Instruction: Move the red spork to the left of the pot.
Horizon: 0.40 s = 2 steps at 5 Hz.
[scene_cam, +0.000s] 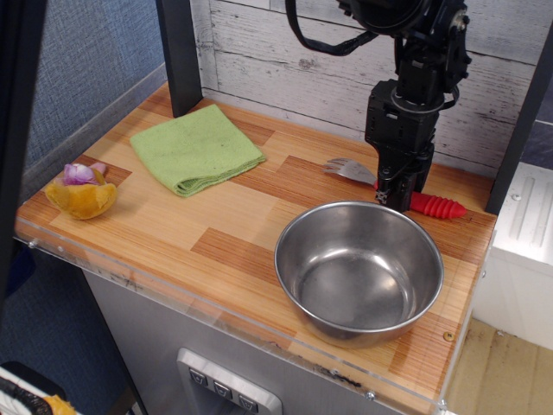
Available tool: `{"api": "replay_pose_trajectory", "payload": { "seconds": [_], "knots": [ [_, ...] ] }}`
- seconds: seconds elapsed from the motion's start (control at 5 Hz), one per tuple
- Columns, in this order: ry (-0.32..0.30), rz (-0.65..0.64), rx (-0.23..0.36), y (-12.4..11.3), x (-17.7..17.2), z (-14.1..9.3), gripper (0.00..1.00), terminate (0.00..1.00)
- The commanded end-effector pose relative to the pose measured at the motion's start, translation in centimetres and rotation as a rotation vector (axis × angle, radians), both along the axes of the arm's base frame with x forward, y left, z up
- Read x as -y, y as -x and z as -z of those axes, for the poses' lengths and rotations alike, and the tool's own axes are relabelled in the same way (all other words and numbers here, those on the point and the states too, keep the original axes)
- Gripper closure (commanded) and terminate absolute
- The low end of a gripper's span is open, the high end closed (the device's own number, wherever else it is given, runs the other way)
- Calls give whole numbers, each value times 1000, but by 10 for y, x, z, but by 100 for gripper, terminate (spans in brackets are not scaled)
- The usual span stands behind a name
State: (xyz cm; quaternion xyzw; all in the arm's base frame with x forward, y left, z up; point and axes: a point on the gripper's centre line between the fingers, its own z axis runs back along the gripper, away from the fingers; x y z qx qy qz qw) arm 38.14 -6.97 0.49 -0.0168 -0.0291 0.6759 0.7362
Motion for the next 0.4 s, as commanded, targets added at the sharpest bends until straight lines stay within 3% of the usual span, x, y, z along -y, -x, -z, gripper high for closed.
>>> {"api": "replay_pose_trajectory", "payload": {
  "seconds": [0.0,0.2],
  "knots": [
    [-10,38,34,3,6,-15,100,0],
    [1,44,51,1,10,-26,100,0]
  ]
}}
